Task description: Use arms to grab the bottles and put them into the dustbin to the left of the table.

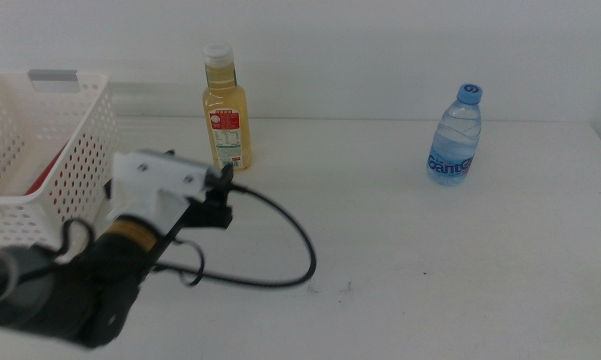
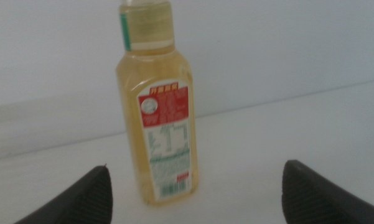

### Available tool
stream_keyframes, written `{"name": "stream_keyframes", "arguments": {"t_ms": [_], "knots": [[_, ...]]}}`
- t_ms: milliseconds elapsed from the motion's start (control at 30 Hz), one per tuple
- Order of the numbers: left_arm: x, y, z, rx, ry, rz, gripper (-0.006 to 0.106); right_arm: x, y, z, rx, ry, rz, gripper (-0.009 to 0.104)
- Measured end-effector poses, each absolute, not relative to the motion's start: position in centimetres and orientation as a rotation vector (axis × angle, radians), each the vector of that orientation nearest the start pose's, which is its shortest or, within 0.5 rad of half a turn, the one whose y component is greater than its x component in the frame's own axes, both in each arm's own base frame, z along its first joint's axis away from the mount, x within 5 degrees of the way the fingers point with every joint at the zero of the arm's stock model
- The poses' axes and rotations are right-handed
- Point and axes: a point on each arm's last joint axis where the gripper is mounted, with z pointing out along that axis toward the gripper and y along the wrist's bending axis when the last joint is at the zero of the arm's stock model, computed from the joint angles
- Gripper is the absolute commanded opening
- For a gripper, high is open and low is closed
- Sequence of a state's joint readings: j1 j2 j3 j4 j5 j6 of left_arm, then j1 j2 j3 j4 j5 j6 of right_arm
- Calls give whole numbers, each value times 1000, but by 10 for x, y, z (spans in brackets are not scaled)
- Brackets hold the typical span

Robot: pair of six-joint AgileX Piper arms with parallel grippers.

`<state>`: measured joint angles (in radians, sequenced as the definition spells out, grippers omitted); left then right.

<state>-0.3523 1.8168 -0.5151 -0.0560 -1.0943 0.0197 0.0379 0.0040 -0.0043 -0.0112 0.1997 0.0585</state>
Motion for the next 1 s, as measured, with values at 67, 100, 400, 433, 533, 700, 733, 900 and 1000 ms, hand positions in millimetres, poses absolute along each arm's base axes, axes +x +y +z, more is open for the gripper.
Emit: {"name": "stream_keyframes", "arguments": {"t_ms": [67,100,400,433,533,700,733,900,1000], "knots": [[304,-107,147,249,1679,-228,93,56,2,196,10,1683,62,92],[312,-110,146,245,1684,-229,93,56,2,196,10,1683,62,92],[371,-129,133,230,1733,-224,93,56,2,196,10,1683,62,92],[376,-130,131,230,1737,-223,93,56,2,196,10,1683,62,92],[387,-132,127,220,1745,-218,93,56,2,196,10,1683,62,92],[394,-130,122,203,1758,-210,93,56,2,196,10,1683,62,92],[395,-129,121,199,1761,-207,93,56,2,196,10,1683,62,92],[397,-125,117,187,1777,-197,93,56,2,196,10,1683,62,92],[400,-125,115,185,1776,-196,93,56,2,196,10,1683,62,92]]}}
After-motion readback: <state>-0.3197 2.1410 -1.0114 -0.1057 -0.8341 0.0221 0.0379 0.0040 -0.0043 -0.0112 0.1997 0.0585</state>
